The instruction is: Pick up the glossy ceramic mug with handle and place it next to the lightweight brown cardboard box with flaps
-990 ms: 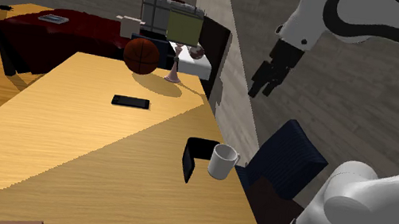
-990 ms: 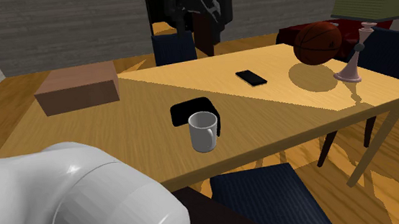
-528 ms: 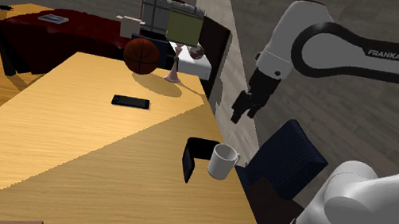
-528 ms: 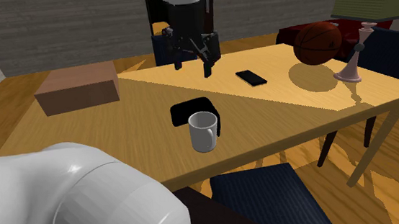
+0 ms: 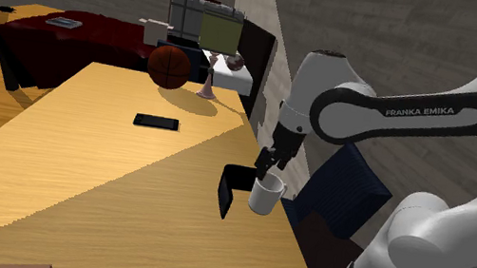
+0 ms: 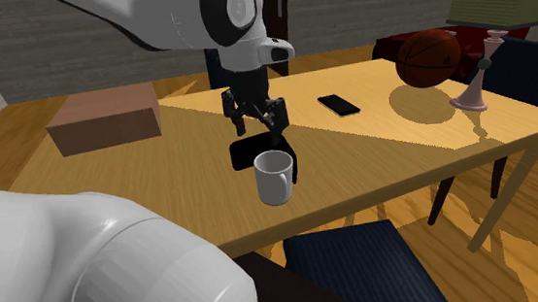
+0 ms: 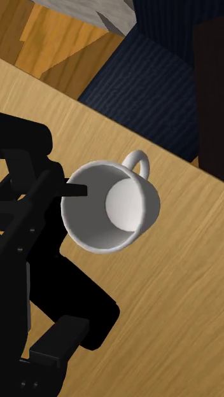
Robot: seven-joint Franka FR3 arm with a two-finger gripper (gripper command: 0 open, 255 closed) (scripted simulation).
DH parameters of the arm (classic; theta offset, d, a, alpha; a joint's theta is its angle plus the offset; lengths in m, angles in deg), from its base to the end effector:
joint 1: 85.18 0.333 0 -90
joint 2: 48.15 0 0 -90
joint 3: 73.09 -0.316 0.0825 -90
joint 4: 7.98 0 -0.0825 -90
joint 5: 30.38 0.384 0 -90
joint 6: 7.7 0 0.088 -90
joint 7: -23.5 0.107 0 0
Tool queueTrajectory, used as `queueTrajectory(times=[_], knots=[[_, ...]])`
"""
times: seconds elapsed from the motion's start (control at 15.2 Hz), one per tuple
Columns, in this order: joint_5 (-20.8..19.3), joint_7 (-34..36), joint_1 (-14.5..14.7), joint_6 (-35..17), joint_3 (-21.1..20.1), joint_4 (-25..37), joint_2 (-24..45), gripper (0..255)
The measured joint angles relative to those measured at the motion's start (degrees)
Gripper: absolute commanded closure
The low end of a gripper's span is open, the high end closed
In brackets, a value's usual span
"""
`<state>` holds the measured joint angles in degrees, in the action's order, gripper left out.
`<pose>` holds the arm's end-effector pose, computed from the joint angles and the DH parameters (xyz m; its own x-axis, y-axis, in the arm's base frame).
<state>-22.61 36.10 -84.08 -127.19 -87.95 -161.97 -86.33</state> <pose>0.3339 0.0995 0.4307 0.9967 -0.0541 0.0607 -0.0557 -0.9981 0.0252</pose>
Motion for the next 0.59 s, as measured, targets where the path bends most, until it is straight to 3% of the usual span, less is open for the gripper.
queueTrajectory(times=[0.59], knots=[[-0.20,2.41,-0.43,-11.22,-3.38,-5.13,7.16,0]])
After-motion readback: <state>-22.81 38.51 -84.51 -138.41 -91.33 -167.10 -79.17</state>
